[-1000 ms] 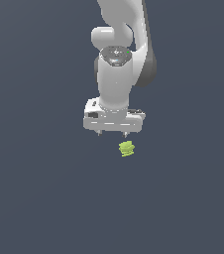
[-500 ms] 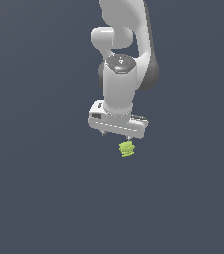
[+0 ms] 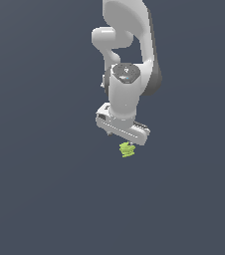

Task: Pick up the object and move it to a goal position.

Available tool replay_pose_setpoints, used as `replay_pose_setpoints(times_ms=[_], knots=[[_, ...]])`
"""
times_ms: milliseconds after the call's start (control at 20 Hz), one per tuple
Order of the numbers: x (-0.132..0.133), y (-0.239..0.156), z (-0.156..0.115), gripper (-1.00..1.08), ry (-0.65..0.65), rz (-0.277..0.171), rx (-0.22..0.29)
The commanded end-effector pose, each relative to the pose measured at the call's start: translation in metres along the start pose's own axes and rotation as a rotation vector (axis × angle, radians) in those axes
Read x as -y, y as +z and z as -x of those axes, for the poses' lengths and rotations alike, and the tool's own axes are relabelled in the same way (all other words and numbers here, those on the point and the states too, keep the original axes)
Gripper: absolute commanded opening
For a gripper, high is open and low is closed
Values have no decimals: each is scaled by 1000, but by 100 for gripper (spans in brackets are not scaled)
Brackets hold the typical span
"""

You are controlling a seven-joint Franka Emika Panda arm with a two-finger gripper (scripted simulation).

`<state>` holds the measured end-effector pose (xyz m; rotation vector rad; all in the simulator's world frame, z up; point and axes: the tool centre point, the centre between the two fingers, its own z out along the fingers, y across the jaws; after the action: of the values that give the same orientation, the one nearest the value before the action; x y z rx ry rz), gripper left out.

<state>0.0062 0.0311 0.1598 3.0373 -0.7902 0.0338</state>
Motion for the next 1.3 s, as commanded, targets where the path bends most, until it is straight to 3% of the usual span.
replay_pose_setpoints(times_ms=[0, 1250], knots=[[3, 6, 3, 100, 65, -1, 3], [22, 56, 36, 100, 672, 7, 19]])
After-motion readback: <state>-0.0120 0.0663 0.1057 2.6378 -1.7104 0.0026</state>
